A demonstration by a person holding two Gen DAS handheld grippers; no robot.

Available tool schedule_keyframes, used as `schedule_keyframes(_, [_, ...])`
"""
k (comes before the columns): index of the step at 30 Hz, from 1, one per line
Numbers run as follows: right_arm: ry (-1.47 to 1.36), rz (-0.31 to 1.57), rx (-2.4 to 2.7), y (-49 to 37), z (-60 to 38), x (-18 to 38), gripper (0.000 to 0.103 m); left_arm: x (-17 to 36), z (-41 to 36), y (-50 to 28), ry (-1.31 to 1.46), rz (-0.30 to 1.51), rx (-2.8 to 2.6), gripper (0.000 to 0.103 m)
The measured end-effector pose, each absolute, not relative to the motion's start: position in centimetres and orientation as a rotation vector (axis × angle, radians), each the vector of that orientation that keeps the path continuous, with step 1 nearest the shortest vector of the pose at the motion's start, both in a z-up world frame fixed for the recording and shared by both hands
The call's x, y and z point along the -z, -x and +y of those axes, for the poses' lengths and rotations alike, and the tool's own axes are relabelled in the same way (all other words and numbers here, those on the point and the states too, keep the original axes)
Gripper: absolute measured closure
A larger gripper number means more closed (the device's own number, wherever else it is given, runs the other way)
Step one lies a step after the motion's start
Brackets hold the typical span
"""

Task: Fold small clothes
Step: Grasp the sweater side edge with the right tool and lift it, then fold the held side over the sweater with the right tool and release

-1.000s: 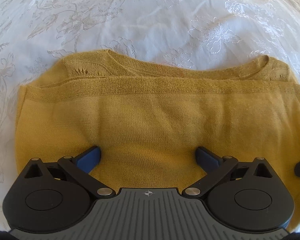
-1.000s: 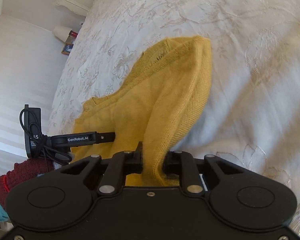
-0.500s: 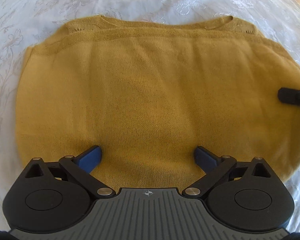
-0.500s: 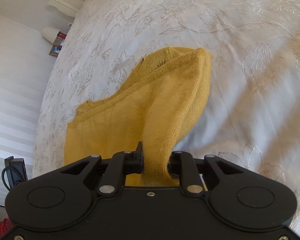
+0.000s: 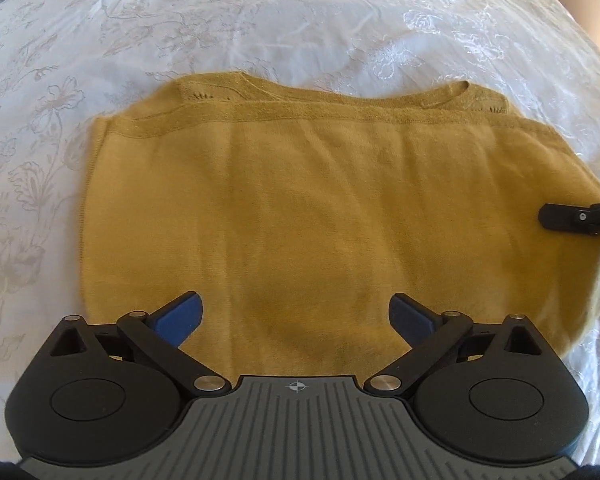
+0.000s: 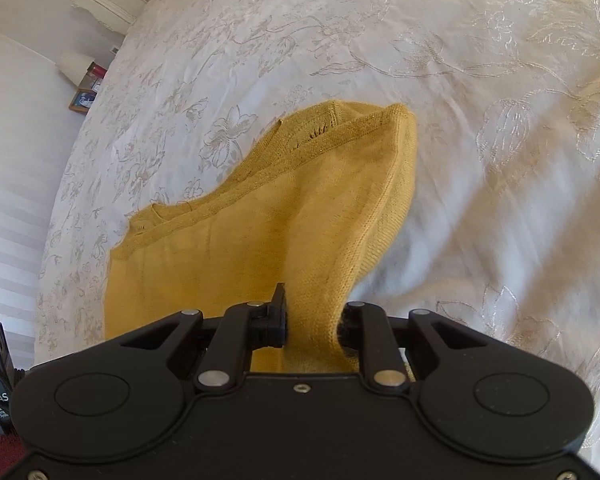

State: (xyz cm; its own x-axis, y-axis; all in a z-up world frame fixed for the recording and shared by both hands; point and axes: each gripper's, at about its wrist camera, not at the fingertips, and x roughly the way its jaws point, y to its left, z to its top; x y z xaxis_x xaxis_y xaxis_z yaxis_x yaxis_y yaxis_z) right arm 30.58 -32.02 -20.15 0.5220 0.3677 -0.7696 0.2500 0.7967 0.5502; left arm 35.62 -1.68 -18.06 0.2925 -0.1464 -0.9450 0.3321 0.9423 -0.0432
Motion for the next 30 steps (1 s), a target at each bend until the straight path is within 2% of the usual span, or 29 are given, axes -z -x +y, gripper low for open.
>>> schedule_keyframes(14, [-0.534,0.992,-0.208,-33.9,-21.5,13.0,0.077,16.3,10.9,-34.9,-0.016,1.192,0.191,0.002])
schedule_keyframes(23, [-0.416,1.091,-0.315,-38.5,-9.8,16.3,0.077,16.4,17.4,-34.4,0.046,1.195,0.107,0.002])
schedule_keyframes(30, [-0.224,1.163,-0.318,-39.1,-4.5,18.3,0.076,17.1,20.0,-34.0,0.091,1.209,0.066,0.002])
